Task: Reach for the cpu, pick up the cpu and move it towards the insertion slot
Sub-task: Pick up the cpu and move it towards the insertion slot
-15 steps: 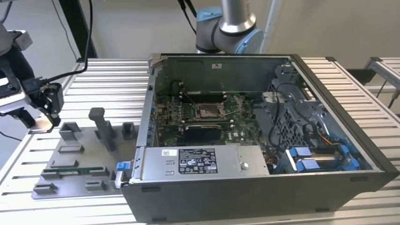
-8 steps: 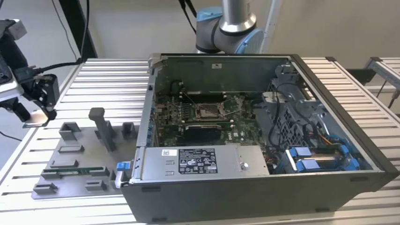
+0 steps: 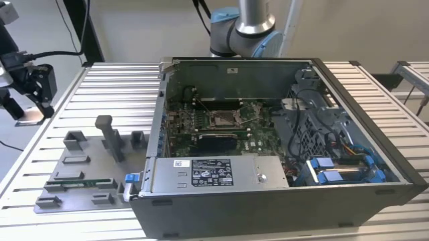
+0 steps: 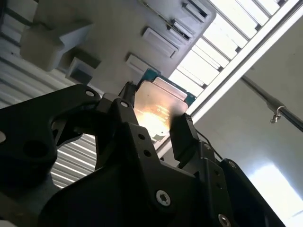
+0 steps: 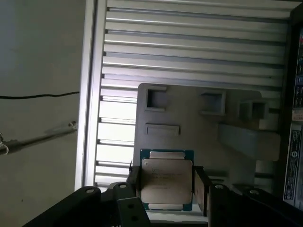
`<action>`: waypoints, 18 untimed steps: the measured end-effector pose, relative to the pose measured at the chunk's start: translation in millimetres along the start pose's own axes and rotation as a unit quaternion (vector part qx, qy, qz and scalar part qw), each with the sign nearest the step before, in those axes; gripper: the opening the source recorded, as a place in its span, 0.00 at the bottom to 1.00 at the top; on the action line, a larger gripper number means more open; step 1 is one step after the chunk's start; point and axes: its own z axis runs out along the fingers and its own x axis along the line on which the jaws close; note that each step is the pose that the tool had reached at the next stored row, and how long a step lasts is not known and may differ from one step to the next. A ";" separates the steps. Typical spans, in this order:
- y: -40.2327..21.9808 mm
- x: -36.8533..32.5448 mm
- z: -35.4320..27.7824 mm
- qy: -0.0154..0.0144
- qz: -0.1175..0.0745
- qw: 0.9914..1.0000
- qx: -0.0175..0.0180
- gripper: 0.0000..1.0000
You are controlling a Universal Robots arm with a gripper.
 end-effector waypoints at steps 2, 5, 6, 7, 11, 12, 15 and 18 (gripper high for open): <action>0.4 0.0 -7.7 0.000 0.000 1.000 0.000 0.00; 0.7 0.0 -16.5 0.000 0.000 1.000 0.000 0.00; 0.9 0.0 -20.2 0.000 0.000 1.000 0.000 0.00; 1.0 0.0 -22.2 0.000 0.000 1.000 0.000 0.00; 1.2 0.2 -27.2 -0.001 0.000 1.000 0.000 0.00; 1.3 0.3 -28.3 -0.001 0.000 1.000 0.000 0.00; 1.3 0.3 -28.3 -0.002 0.000 1.000 0.000 0.00; 1.3 0.1 -28.5 -0.001 0.000 1.000 0.000 0.00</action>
